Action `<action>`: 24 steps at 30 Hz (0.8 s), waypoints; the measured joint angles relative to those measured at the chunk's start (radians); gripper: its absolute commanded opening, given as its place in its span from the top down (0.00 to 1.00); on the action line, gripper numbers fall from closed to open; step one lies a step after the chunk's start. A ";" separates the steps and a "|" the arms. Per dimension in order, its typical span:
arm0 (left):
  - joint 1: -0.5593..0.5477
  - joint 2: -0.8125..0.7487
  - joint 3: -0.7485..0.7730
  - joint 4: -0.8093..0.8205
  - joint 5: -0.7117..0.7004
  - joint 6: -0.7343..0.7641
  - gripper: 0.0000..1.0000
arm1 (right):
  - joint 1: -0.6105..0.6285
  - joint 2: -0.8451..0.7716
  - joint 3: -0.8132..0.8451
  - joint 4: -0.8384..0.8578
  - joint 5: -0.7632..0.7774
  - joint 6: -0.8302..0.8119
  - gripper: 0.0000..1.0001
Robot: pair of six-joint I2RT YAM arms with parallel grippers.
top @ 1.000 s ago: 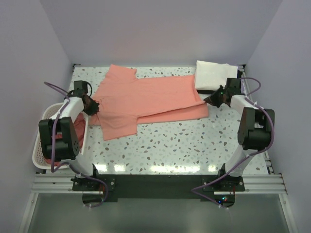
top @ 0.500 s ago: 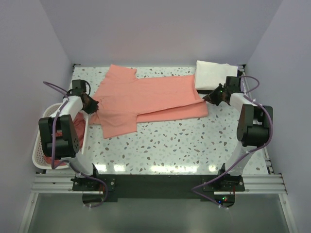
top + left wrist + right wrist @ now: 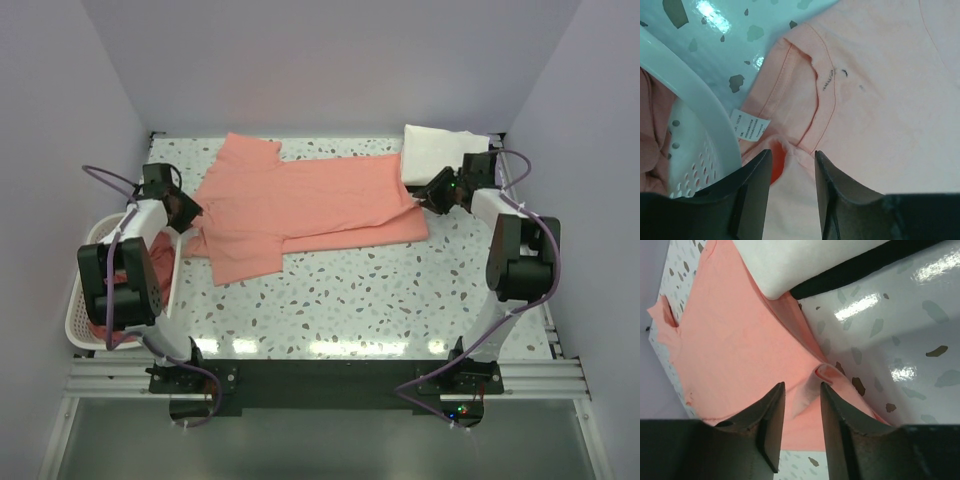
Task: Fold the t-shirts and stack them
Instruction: Fold the tshirt
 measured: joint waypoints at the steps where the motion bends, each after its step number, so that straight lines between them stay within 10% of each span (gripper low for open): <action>1: 0.000 -0.005 -0.006 0.005 -0.002 0.002 0.54 | 0.004 0.000 0.003 0.000 0.003 -0.006 0.58; 24: -0.007 -0.154 -0.128 0.048 0.018 0.040 0.44 | 0.041 -0.312 -0.253 -0.051 0.154 -0.083 0.55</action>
